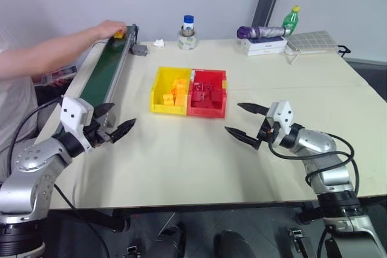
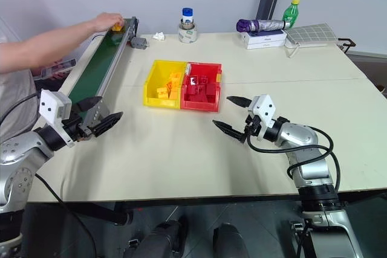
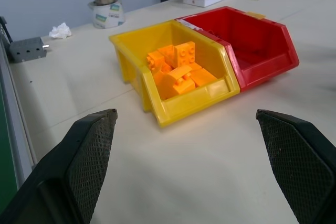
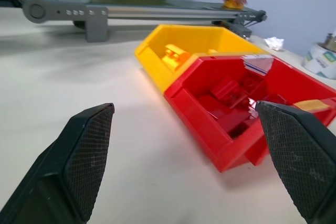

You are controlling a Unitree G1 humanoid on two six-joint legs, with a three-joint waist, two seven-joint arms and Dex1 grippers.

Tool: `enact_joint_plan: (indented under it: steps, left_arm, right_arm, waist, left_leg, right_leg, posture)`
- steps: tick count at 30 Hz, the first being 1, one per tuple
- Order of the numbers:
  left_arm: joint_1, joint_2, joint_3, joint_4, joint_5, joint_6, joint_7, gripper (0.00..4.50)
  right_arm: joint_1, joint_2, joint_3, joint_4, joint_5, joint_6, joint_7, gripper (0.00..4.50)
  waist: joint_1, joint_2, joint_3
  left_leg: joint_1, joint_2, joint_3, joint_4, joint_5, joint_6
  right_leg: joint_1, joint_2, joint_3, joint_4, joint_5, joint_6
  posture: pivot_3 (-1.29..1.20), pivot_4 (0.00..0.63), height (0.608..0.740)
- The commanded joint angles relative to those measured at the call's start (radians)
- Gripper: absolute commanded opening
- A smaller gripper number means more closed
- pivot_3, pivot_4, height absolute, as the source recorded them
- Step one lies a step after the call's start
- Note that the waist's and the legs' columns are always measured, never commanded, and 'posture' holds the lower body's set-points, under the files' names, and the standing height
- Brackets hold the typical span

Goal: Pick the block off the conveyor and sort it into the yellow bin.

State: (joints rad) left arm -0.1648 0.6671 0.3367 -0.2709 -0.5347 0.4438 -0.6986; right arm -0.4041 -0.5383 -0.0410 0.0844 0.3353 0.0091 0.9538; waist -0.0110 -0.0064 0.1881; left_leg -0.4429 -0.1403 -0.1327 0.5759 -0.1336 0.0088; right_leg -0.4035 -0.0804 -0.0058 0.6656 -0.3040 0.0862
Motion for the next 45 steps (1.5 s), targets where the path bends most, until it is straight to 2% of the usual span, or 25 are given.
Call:
enact_joint_plan:
  steps: [1,9,13,19,23,26,37,45]
  left_arm:
    - [-0.020,0.001,0.025,-0.018,-0.017,-0.032,-0.006,4.48]
    - [0.014,0.008,0.038,-0.055,0.007,-0.046,0.030,4.48]
    - [0.068,-0.017,0.109,-0.091,-0.030,-0.067,0.053,4.48]
    - [0.145,-0.101,0.243,-0.146,-0.032,-0.105,0.186,4.48]
    - [0.222,-0.200,0.281,-0.160,0.069,-0.191,0.318,4.48]
    - [0.198,-0.250,0.304,-0.161,0.105,-0.174,0.462,4.48]
    - [0.187,-0.262,0.257,-0.164,0.059,-0.111,0.489,4.48]
    - [0.153,-0.237,0.232,-0.130,0.061,-0.106,0.481,4.48]
  right_arm:
    - [-0.022,-0.002,-0.020,-0.012,0.000,-0.025,-0.011,4.50]
    - [-0.022,-0.003,-0.022,-0.007,-0.003,-0.030,-0.015,4.50]
    - [-0.027,0.003,-0.017,0.001,-0.008,-0.041,-0.020,4.50]
    - [-0.027,0.012,-0.011,0.008,-0.005,-0.048,-0.019,4.50]
    - [-0.046,0.017,-0.005,0.033,-0.008,-0.056,-0.013,4.50]
    - [-0.056,0.020,0.000,0.048,-0.008,-0.064,-0.005,4.50]
    - [-0.063,0.024,0.007,0.049,-0.010,-0.068,0.000,4.50]
    - [-0.047,0.020,0.003,0.034,-0.011,-0.066,-0.008,4.50]
  waist:
    - [0.000,0.000,0.000]
    - [-0.001,0.000,0.000]
    - [-0.002,0.000,0.000]
    - [0.000,0.000,0.000]
    - [0.000,0.000,0.000]
    - [0.002,-0.001,0.000]
    - [0.021,-0.001,0.000]
    - [0.023,-0.001,0.000]
  left_leg:
    - [0.000,0.000,0.000,0.000,0.000,0.000]
    - [0.000,0.000,0.000,0.000,0.000,0.000]
    - [0.000,0.000,0.000,0.000,0.000,0.000]
    - [0.000,0.000,0.000,0.000,0.000,0.000]
    - [0.000,0.000,0.001,0.000,0.000,0.000]
    - [0.000,0.000,0.001,0.001,0.000,0.000]
    - [0.000,0.001,0.001,0.001,0.000,0.000]
    - [0.000,0.001,0.001,0.001,0.000,0.000]
  right_leg:
    - [0.000,0.000,0.000,0.000,0.000,0.000]
    - [0.000,0.000,0.000,0.000,0.000,0.000]
    - [0.000,0.000,0.000,0.000,0.000,0.000]
    - [0.000,0.000,0.000,0.000,0.000,0.000]
    - [0.001,0.000,0.000,-0.001,0.000,0.000]
    - [0.002,-0.001,0.000,0.000,0.000,0.000]
    - [0.001,0.001,0.000,0.000,0.000,0.000]
    - [0.001,0.001,0.000,0.000,0.000,0.000]
  posture:
    - [0.00,0.150,0.740]
    - [0.00,0.150,0.740]
    - [0.00,0.150,0.740]
    - [0.00,0.150,0.740]
    - [0.00,0.150,0.740]
    - [0.00,0.150,0.740]
    - [0.00,0.150,0.740]
    - [0.00,0.150,0.740]
